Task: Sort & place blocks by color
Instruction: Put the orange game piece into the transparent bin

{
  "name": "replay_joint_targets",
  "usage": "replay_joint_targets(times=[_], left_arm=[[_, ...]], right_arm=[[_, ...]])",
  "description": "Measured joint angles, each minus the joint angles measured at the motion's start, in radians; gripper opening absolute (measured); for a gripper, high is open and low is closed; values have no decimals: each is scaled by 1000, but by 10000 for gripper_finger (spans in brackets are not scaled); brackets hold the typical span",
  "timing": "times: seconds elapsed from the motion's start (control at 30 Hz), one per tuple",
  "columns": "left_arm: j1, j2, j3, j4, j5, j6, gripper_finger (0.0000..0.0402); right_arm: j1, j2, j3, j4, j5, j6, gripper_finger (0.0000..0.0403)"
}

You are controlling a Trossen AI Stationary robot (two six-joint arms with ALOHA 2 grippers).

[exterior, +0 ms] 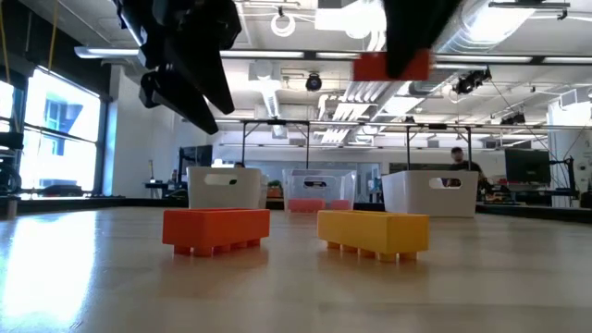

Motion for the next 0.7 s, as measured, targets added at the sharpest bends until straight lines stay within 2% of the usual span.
replay_joint_targets(times=[0.17, 0.33, 0.6, 0.7], left_arm=[[0, 0, 0, 0, 22, 65, 236], [0, 0, 0, 1, 22, 94, 236], [1, 0, 0, -3, 25, 128, 236], [1, 0, 0, -8, 58, 149, 236]], right_arm=[[-107, -7, 67, 9, 89, -217, 114], [-230, -8, 100, 8, 125, -407, 114], [-452, -8, 101, 8, 130, -610, 114], [-529, -8, 101, 12, 127, -670, 114]])
